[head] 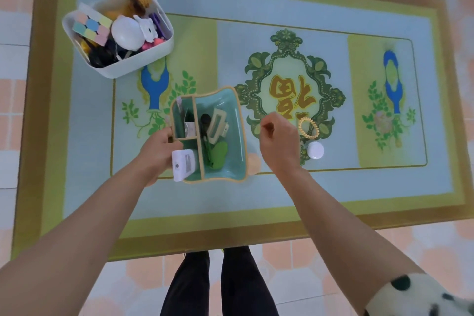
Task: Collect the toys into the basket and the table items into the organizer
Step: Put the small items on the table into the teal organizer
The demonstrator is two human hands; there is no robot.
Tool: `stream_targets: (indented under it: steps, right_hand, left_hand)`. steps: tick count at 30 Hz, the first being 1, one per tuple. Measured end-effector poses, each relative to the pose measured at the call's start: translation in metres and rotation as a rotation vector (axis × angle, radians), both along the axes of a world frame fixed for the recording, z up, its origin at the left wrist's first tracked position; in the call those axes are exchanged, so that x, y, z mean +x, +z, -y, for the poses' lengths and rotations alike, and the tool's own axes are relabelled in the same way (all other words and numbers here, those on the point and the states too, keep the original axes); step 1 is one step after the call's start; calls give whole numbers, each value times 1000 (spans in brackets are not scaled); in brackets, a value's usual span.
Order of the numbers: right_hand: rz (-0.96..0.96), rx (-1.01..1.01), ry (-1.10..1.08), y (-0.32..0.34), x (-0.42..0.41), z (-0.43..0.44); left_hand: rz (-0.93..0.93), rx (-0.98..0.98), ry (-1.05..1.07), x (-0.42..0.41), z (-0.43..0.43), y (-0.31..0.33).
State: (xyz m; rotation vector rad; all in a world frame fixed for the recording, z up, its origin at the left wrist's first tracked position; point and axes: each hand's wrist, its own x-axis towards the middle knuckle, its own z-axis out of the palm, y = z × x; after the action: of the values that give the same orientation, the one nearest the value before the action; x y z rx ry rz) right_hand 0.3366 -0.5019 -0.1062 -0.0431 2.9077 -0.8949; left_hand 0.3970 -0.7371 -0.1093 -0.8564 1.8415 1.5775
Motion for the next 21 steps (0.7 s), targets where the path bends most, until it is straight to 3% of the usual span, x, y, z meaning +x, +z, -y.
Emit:
stream_targets:
  steps: [4,6,14,17,21]
  right_hand:
    - [436,311,212,-37,15,-25]
    - [502,387,309,-51,25,-28]
    - [382,424,427,-77,41,-23]
    - [370,279,269,-71,33,-30]
    - [188,73,81,-35,9,-40]
  left_hand:
    - [-9,-2,-23,-1,1,-2]
    - [-23,1,-16,-3,-1,-2]
    - [-33,-17,-31,-5,-6,-1]
    - [-29,-24,-13,-6,-8,-1]
    - [-18,-15,17,-9,-15,2]
